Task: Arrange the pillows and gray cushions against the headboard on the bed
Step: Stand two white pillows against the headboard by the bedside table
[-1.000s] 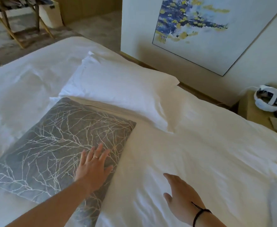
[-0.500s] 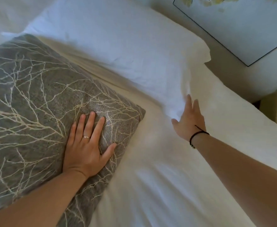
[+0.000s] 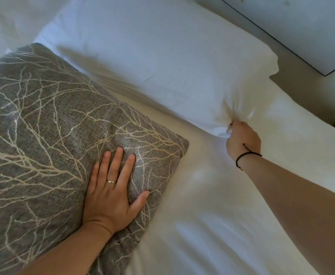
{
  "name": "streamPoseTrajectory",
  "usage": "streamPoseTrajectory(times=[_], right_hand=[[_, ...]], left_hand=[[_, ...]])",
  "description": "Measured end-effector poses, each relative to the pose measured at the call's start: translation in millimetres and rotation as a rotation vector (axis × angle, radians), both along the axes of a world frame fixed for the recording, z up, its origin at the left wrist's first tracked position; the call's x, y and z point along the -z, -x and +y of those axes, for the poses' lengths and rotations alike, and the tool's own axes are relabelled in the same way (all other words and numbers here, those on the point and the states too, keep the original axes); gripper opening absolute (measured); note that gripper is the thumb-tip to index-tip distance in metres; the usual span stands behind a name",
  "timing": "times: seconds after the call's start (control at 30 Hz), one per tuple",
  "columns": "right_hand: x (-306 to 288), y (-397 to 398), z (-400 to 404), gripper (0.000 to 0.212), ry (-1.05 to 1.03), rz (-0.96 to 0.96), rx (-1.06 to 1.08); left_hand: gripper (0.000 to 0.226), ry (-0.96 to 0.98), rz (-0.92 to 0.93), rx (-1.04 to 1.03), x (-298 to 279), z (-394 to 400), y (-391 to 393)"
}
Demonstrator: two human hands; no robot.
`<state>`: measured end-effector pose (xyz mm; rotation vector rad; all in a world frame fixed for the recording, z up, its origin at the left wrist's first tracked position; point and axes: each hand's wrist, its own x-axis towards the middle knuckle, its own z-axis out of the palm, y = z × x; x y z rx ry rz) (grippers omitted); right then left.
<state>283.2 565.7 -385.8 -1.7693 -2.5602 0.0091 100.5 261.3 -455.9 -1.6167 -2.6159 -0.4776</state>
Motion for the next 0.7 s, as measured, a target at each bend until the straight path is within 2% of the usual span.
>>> streamPoseTrajectory(times=[0.13, 0.27, 0.47, 0.53, 0.6, 0.7], right_hand=[[-13, -17, -6, 0.035, 0.031, -0.055, -0.141], [-30, -28, -41, 0.009, 0.121, -0.087, -0.23], [-58, -53, -141, 0.011, 0.324, 0.022, -0.163], [-74, -65, -174, 0.025, 0.349, 0.042, -0.147], [-95, -79, -206, 0.032, 0.386, 0.092, -0.126], [-129, -105, -248, 0.018, 0.442, 0.144, -0.053]], left_hand=[[0.087, 0.023, -0.004, -0.003, 3, 0, 0], [0.085, 0.066, -0.021, -0.026, -6, 1, -2], [0.084, 0.194, -0.083, -0.048, -38, -4, 0], [0.086, 0.307, -0.095, 0.0, -55, -9, 2], [0.085, 0.424, -0.03, 0.047, -76, -21, -3], [0.088, 0.526, -0.084, 0.12, -107, -55, -30]])
